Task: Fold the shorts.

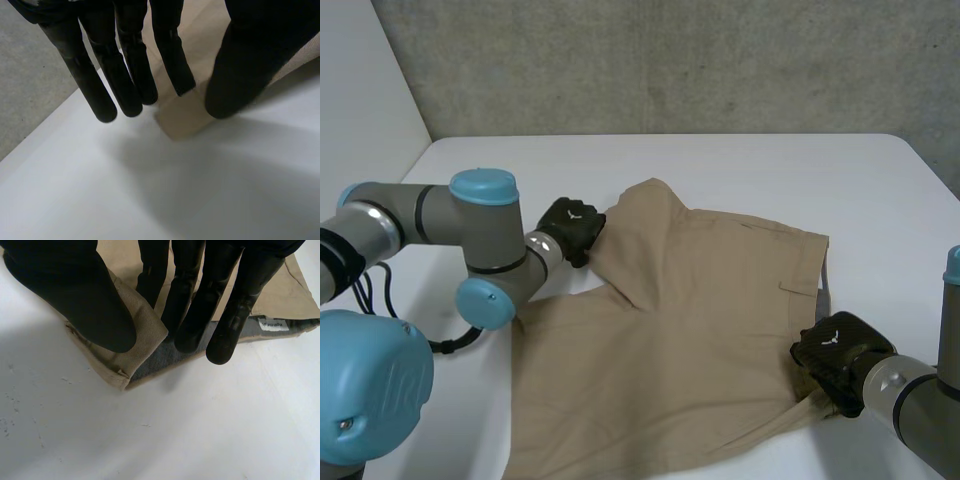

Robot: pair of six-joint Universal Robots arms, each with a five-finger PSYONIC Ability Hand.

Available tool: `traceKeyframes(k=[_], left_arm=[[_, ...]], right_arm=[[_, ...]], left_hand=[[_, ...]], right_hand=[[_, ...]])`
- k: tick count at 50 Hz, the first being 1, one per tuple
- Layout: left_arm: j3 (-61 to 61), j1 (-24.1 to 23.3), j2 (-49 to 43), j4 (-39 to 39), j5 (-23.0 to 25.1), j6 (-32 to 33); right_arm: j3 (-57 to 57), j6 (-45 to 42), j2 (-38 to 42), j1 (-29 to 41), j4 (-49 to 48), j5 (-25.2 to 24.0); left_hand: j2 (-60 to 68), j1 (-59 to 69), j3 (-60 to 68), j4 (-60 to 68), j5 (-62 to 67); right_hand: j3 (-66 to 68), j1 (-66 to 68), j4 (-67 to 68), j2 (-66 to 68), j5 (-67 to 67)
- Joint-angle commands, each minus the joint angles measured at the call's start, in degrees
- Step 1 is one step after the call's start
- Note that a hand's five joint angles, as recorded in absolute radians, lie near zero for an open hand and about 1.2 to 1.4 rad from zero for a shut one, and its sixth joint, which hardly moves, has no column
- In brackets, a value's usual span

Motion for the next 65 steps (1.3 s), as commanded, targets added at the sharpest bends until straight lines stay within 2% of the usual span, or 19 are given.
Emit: traceKeyframes(k=[1, 7, 12, 16, 21, 31, 34, 35, 36, 42, 50, 59, 65], left_arm=[[0.7, -0.2, -0.9, -0.6, -0.5, 0.4], [-0.8, -0.9, 0.2, -0.7, -4.1, 0.8], [-4.3, -0.9, 5.2, -0.6, -10.7, 3.0], [-8.8, -1.0, 8.7, -0.3, -13.2, 5.0], [-12.4, -1.8, 11.3, -0.1, -13.6, 6.6], [-13.3, -4.4, 10.8, 0.0, -13.8, 6.7], [-13.0, -4.1, 10.8, 0.0, -13.6, 6.7], [-12.9, -4.0, 11.0, 0.1, -13.5, 6.7], [-12.9, -4.0, 11.1, 0.1, -13.5, 6.7], [-13.4, -4.1, 12.8, 0.0, -13.6, 6.5], [-24.7, -3.3, 26.3, -0.5, -13.6, 3.3], [-49.1, -3.5, 47.3, -2.2, -13.2, -6.4], [-59.5, -4.7, 55.9, -5.8, -13.0, -11.1]], right_arm=[[0.2, 0.1, 0.0, -0.1, -0.3, 0.1], [0.2, 0.8, 0.0, 0.0, -1.1, 0.1], [0.1, 1.7, -0.1, 0.1, -1.4, 0.0], [0.0, 2.2, -0.2, 0.2, -1.4, 0.0], [0.0, 2.2, -0.1, 0.2, -1.5, 0.0], [0.1, 2.6, -0.2, 0.4, -1.8, 0.0], [0.1, 2.9, -0.2, 0.4, -1.8, 0.0], [0.1, 3.0, -0.2, 0.4, -1.8, 0.0], [0.1, 3.0, -0.2, 0.3, -1.9, 0.0], [0.1, 3.1, -0.3, 0.2, -2.7, 0.0], [-0.7, 8.2, -0.3, -0.3, -5.5, 0.0], [-1.3, 13.8, -0.3, -0.3, -8.7, -0.1], [-1.4, 17.5, -0.3, -0.3, -11.7, 0.0]], left_hand=[[24.5, 24.1, 24.7, 24.9, 25.6], [24.5, 24.1, 24.7, 24.9, 25.6], [24.5, 24.1, 24.7, 24.9, 25.6], [24.5, 24.1, 24.7, 24.9, 25.6], [24.5, 24.1, 24.7, 24.9, 25.6], [24.5, 24.1, 24.7, 24.9, 25.6], [2.2, 1.8, 2.4, 2.7, 3.3], [-13.5, -13.9, -13.3, -13.1, -12.4], [-18.3, -18.7, -18.1, -17.9, -17.2], [-20.7, -21.1, -20.5, -20.3, -19.6], [-20.4, -20.8, -20.2, -20.0, -19.3], [-19.9, -20.3, -19.7, -19.4, -18.8], [-18.9, -19.3, -18.7, -18.4, -17.8]], right_hand=[[12.3, 23.2, 11.7, 12.4, 13.1], [12.3, 23.2, 11.7, 12.4, 13.1], [12.3, 23.2, 11.7, 12.4, 13.1], [12.3, 23.2, 11.7, 12.4, 13.1], [12.3, 23.2, 11.7, 12.4, 13.1], [12.3, 23.2, 11.7, 12.4, 13.1], [12.3, 23.2, 11.7, 12.4, 13.1], [12.3, 23.2, 11.7, 12.4, 13.1], [12.3, 23.2, 11.7, 12.4, 13.1], [12.3, 23.2, 11.7, 12.4, 13.1], [12.3, 23.2, 11.7, 12.4, 13.1], [12.3, 23.2, 11.7, 12.4, 13.1], [12.3, 23.2, 11.7, 12.4, 13.1]])
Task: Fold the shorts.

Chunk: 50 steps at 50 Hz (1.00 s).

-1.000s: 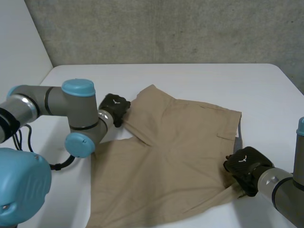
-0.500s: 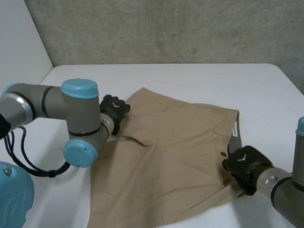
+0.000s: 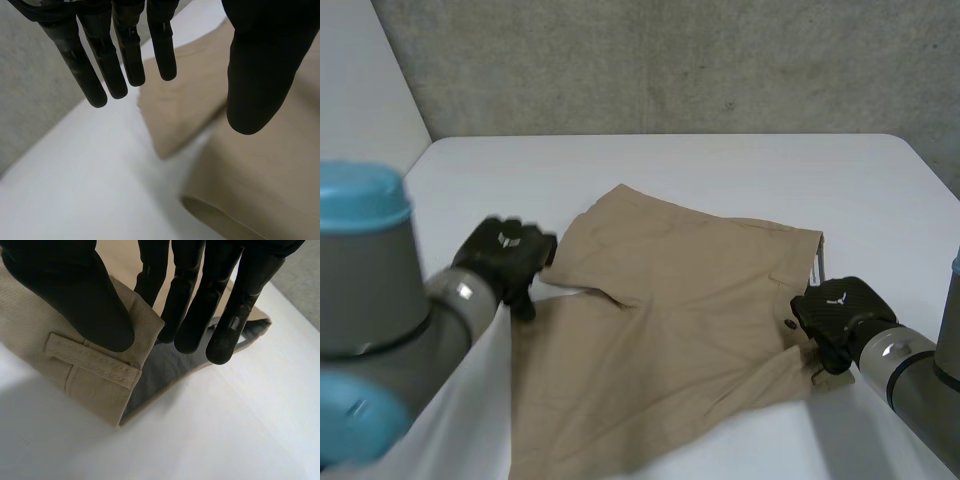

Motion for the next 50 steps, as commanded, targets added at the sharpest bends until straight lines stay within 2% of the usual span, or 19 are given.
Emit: traceKeyframes(k=[1, 6, 11, 18, 25, 34, 43, 50], left_arm=[[-13.4, -1.5, 10.8, -3.9, 0.2, -5.9], [-20.3, -4.1, 13.8, -4.9, 0.3, -8.1], [-24.2, -6.2, 14.0, -4.9, 0.0, -8.4], [-26.5, -6.7, 13.3, -3.9, 0.0, -9.3], [-26.3, -7.0, 10.9, -1.5, 0.0, -12.6], [-25.2, -7.2, 7.3, -0.4, -0.1, -12.7], [-23.7, -11.1, 5.2, -0.3, -0.4, -12.7], [-22.8, -12.0, 4.1, 0.1, -0.6, -12.9]], right_arm=[[-0.1, 4.0, 0.0, 0.0, -3.0, 0.1], [-0.3, 5.8, 0.1, 0.5, -3.2, 0.0], [-0.3, 6.2, 0.2, 0.8, -3.4, 0.0], [-0.4, 6.8, 0.2, 0.6, -3.8, 0.1], [-0.4, 7.6, 0.1, 0.6, -3.8, 0.1], [-0.3, 7.6, 0.1, 0.5, -3.8, 0.1], [-0.6, 7.6, 0.1, 0.1, -3.9, 0.1], [-0.6, 7.6, 0.1, 0.1, -4.2, 0.2]], left_hand=[[4.8, 5.3, 4.4, 4.9, 5.4], [10.7, 11.2, 10.2, 10.8, 11.2], [10.8, 11.4, 10.4, 11.0, 11.4], [10.5, 11.1, 10.1, 10.7, 11.1], [9.8, 10.4, 9.4, 10.0, 10.4], [10.0, 10.6, 9.6, 10.2, 10.6], [9.8, 10.4, 9.4, 10.0, 10.4], [9.8, 10.4, 9.4, 10.0, 10.4]], right_hand=[[12.3, 23.2, 11.7, 12.4, 13.1], [12.3, 23.2, 11.7, 12.4, 13.1], [12.3, 23.2, 11.7, 12.4, 13.1], [12.3, 23.2, 11.7, 12.4, 13.1], [12.3, 23.2, 11.7, 12.4, 13.1], [12.3, 23.2, 11.7, 12.4, 13.1], [12.3, 23.2, 11.7, 12.4, 13.1], [12.3, 23.2, 11.7, 12.4, 13.1]])
